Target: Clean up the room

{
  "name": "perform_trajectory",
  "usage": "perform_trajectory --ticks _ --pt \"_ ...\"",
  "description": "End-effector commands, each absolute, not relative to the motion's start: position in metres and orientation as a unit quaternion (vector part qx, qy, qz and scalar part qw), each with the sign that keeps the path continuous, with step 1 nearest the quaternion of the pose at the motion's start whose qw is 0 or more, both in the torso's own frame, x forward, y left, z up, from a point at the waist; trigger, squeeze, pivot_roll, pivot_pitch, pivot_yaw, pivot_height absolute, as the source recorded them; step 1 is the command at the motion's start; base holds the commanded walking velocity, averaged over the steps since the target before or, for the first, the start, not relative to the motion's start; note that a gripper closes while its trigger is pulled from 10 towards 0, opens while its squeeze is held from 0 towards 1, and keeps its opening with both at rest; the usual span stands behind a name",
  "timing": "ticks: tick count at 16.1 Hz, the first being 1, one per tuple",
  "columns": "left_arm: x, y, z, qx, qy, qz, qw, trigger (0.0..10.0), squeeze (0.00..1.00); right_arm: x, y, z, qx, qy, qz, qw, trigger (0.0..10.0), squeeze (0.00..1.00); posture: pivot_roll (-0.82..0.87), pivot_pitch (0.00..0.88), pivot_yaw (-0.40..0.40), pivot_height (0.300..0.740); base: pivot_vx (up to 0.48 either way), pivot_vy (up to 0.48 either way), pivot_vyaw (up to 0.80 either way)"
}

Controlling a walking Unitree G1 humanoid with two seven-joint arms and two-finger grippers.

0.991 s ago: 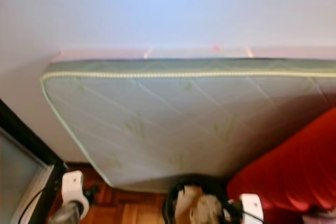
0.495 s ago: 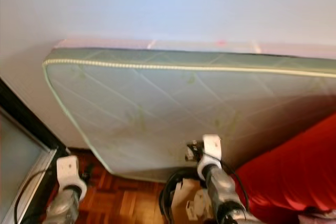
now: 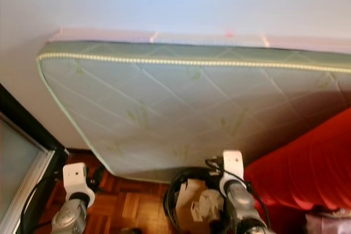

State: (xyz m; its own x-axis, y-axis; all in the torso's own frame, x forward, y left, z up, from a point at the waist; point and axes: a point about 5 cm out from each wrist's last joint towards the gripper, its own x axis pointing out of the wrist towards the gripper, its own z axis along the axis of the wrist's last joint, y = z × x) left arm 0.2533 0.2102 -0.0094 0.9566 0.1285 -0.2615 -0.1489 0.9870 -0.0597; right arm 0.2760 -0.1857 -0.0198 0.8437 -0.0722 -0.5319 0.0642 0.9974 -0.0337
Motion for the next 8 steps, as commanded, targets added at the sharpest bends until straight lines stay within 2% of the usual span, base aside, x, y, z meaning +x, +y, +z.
perform_trajectory --ticks 1,3,8 --pt "0.248 0.209 -0.012 -0.041 0.128 0.064 0.989 10.0 0.0 0.273 -0.194 -0.021 0.017 0.273 -0.065 0.96 10.0 0.0 0.17 0.206 -0.03 0.74 0.0 0.0 0.0" --pt "0.249 0.208 -0.01 -0.04 0.119 0.057 0.99 10.0 0.0 0.274 -0.194 -0.019 0.037 0.268 -0.071 0.96 10.0 0.0 0.18 0.213 -0.03 0.74 0.0 0.0 0.0" --pt "0.255 0.195 -0.002 0.017 0.108 -0.03 0.994 10.0 0.0 0.277 -0.188 -0.018 0.056 0.261 -0.079 0.96 10.0 0.0 0.18 0.247 -0.026 0.74 0.0 0.0 0.0"
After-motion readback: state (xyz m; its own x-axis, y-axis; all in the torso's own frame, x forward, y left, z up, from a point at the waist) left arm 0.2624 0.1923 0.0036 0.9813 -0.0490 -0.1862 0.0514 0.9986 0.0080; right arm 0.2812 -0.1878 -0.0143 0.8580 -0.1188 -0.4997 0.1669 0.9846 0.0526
